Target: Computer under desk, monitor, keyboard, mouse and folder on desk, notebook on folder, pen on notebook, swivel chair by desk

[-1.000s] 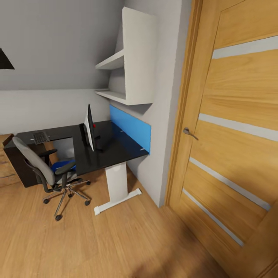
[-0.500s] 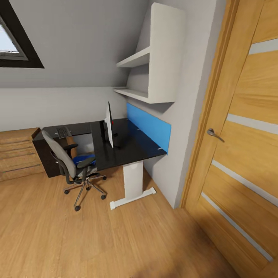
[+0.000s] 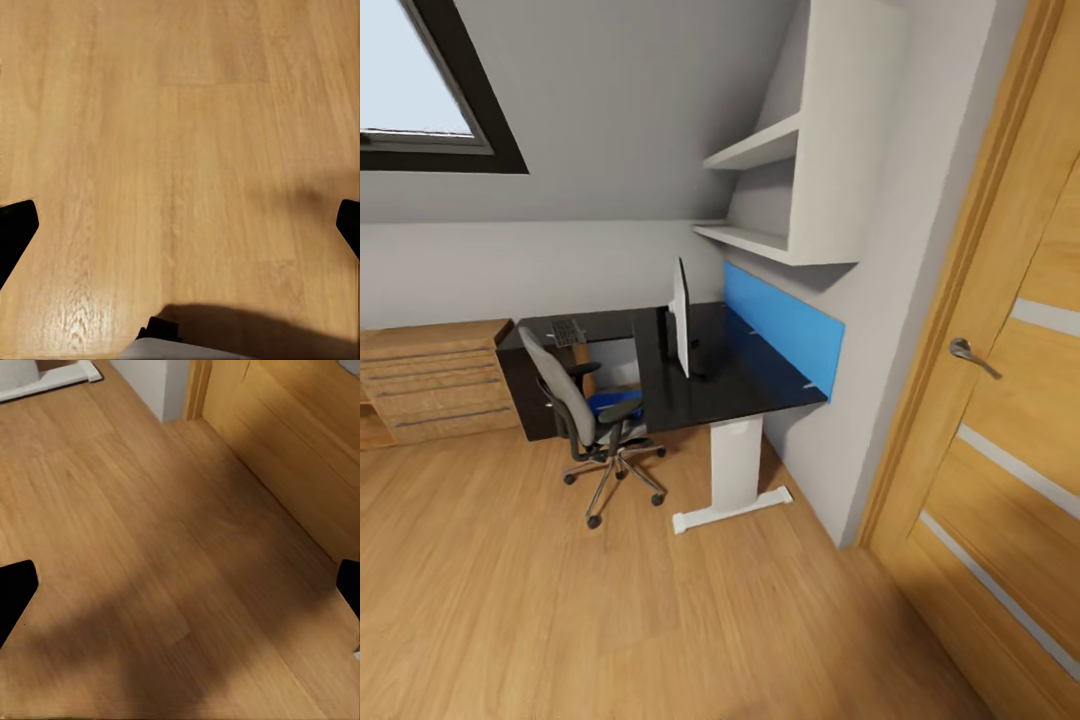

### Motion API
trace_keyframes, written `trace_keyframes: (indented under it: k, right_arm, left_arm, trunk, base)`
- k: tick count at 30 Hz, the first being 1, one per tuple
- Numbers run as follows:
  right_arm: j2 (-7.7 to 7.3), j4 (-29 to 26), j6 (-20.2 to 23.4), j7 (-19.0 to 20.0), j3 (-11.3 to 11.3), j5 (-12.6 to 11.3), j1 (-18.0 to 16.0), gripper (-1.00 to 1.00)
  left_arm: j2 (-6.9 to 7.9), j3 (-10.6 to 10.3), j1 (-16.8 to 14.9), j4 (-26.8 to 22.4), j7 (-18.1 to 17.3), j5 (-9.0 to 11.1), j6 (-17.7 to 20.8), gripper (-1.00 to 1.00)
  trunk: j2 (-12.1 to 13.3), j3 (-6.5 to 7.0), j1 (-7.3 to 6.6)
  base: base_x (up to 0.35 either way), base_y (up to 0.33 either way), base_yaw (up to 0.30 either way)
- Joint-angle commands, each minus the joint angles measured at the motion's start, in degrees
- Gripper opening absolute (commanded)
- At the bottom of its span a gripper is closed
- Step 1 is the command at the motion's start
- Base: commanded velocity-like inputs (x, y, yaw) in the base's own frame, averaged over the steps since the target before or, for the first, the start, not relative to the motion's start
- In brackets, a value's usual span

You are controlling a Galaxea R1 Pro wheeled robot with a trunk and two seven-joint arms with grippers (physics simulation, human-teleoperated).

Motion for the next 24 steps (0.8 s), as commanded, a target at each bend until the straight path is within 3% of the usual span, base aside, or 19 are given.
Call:
trace_keyframes:
  k: [1,6,13,18,24]
  right_arm:
    - [0.03,0.0,-0.2,0.2,0.2,-0.2,0.0,1.00]
    - [0.05,0.1,-0.1,0.3,1.4,1.6,0.0,1.00]
    - [0.05,0.1,-0.1,0.3,1.9,2.2,0.0,1.00]
    - [0.12,0.1,-0.2,0.3,1.9,2.2,0.0,1.00]
    - [0.20,0.1,-0.1,0.3,2.1,2.2,0.0,1.00]
  left_arm:
    - [-0.15,0.0,0.0,0.0,0.0,0.3,-0.1,1.00]
    - [-0.33,0.0,0.0,0.0,0.2,0.3,0.2,1.00]
    - [-0.35,0.1,0.0,0.0,0.2,0.4,0.3,1.00]
    - [-0.28,-0.1,0.0,0.0,0.0,0.3,0.2,1.00]
    - [-0.19,-0.2,0.0,0.0,-0.1,0.2,0.1,1.00]
  trunk:
    - [0.4,0.08,-0.22]
    - [2.4,0.76,-1.32]
    - [5.2,1.97,-2.86]
    - [5.2,1.97,-2.86]
    - [5.2,1.97,-2.86]
  base:
    - [0.000,0.000,0.227]
    - [0.000,0.000,0.138]
    - [0.000,0.000,0.016]
    - [0.000,0.000,0.061]
    - [0.026,0.000,0.225]
